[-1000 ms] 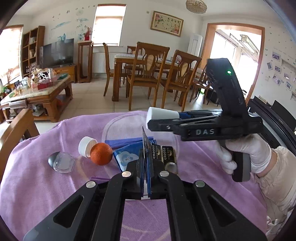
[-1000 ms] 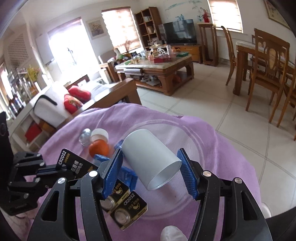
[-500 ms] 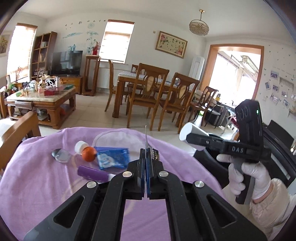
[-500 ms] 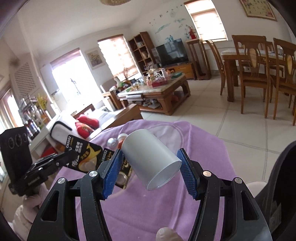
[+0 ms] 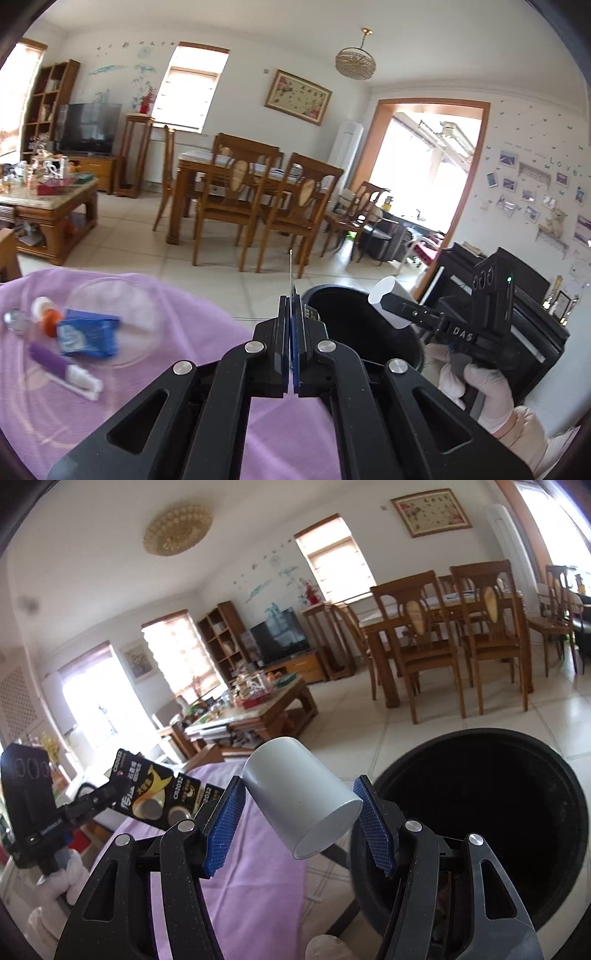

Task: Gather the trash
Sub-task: 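Carry the battery card and paper cup over the black bin, then open both tools to drop the battery card and cup into the bin, then grasp the white bottle cap with left tool while right tool grasps the purple tube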

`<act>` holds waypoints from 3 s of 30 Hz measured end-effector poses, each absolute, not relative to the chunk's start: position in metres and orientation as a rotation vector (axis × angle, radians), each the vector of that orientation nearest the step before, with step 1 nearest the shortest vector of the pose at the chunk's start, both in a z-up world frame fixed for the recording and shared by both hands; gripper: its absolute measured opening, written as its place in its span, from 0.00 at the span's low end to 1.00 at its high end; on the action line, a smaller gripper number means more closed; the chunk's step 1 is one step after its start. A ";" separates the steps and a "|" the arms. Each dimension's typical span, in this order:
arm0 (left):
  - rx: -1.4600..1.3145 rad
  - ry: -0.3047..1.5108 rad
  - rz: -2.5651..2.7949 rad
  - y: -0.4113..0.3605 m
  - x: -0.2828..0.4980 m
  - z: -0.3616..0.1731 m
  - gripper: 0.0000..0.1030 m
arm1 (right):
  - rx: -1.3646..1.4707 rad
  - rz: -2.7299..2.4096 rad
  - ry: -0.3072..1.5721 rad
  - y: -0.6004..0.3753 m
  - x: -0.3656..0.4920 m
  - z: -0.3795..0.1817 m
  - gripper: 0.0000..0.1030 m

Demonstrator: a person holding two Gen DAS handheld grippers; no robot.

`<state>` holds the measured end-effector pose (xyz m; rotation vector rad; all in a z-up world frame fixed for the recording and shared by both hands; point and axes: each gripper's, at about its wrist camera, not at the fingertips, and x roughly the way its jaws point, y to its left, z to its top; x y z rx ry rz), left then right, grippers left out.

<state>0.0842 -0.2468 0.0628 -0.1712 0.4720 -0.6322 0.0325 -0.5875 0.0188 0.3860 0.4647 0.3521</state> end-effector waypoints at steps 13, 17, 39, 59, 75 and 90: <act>-0.111 0.539 -0.748 -0.383 0.110 0.033 0.01 | 0.521 0.171 0.485 -0.723 0.011 -0.034 0.59; -0.077 0.572 -0.747 -0.407 0.117 0.022 0.01 | 0.553 0.160 0.506 -0.733 0.020 -0.052 0.59; -0.020 0.679 -0.727 -0.434 0.137 -0.011 0.02 | 0.518 0.118 0.547 -0.714 0.057 -0.078 0.59; 0.047 0.545 -0.565 -0.392 0.095 0.019 0.80 | 0.476 0.123 0.533 -0.678 0.041 -0.061 0.77; -0.016 0.547 -0.360 -0.242 0.072 0.036 0.95 | 0.295 0.344 0.542 -0.503 0.068 -0.011 0.85; -0.376 0.696 -0.163 -0.020 0.133 0.019 0.94 | -0.042 0.641 0.637 -0.268 0.103 -0.009 0.85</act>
